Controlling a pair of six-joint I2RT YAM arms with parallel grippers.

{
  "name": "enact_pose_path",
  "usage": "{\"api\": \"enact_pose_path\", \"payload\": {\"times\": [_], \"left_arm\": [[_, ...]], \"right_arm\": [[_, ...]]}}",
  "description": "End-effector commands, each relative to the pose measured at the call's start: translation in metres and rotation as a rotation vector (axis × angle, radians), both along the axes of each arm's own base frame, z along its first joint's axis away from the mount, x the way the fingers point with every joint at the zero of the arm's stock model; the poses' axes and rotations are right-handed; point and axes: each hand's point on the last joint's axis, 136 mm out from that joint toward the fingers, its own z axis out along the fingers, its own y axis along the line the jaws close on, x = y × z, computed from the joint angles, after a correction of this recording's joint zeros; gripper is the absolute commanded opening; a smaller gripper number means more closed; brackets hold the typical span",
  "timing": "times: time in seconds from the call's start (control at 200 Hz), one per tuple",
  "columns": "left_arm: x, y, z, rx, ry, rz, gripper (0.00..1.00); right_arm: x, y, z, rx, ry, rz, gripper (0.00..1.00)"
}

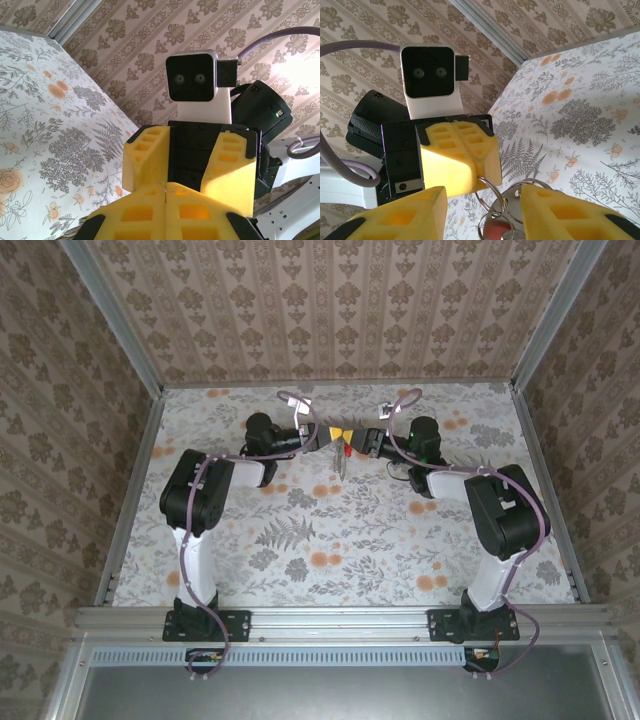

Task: Put the keys on the keyring

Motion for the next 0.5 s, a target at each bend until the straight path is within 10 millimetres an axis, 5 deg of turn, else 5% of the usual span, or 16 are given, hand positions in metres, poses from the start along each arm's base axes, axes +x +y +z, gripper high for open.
{"api": "enact_pose_path", "payload": {"times": [0.0,0.24,0.365,0.495], "left_arm": [[-0.003,-0.003,0.012,-0.028,-0.054,-0.019,0.0],[-0.002,-0.004,0.012,-0.029,-0.05,-0.019,0.0],[0.006,0.003,0.012,-0.031,-0.035,0.006,0.0],[0.013,0.02,0.015,-0.027,-0.042,0.036,0.21]], "right_arm": [[-0.002,0.007,0.013,0.024,-0.053,0.041,0.41],[-0.007,0.009,0.011,0.025,-0.051,0.063,0.0],[-0.005,0.004,0.01,0.017,-0.05,0.044,0.0],[-0.002,-0.004,0.009,0.007,-0.043,0.025,0.0]]}}
